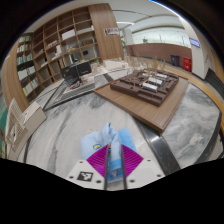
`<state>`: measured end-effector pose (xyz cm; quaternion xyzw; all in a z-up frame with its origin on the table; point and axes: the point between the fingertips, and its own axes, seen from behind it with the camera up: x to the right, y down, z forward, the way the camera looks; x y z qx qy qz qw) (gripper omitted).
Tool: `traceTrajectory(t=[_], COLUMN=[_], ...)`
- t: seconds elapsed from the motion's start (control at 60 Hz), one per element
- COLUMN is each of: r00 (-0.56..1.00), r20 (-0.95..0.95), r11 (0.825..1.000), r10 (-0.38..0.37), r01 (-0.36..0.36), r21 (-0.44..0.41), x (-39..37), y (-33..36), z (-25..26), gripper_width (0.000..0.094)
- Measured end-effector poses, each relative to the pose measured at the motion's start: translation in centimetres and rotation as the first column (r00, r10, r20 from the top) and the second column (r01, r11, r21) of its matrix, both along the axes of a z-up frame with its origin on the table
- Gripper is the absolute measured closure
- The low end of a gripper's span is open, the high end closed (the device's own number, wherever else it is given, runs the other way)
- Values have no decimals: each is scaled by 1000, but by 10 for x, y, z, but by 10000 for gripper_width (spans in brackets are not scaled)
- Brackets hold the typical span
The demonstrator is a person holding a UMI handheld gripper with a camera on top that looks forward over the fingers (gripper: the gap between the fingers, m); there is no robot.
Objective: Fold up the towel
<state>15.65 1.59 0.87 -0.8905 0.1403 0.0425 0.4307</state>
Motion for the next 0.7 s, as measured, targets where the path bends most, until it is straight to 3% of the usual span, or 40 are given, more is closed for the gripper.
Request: traceTrajectory(t=[0.083, 0.1, 0.15, 0.35, 0.517, 0.7], r00=[997, 996, 993, 980, 968, 947], r20=[73, 84, 108, 168, 184, 222], r11=[999, 999, 998, 985, 956, 923], r10=[16, 21, 46, 105, 170, 233], r01=[-18, -23, -50, -126, -207, -287], r21=[30, 31, 37, 118, 206, 255], x=[9, 10, 6, -19, -63, -92], y=[-7, -10, -20, -82, -142, -180], z=[16, 18, 29, 96, 155, 180], gripper_width=[95, 47, 105, 103, 100, 91])
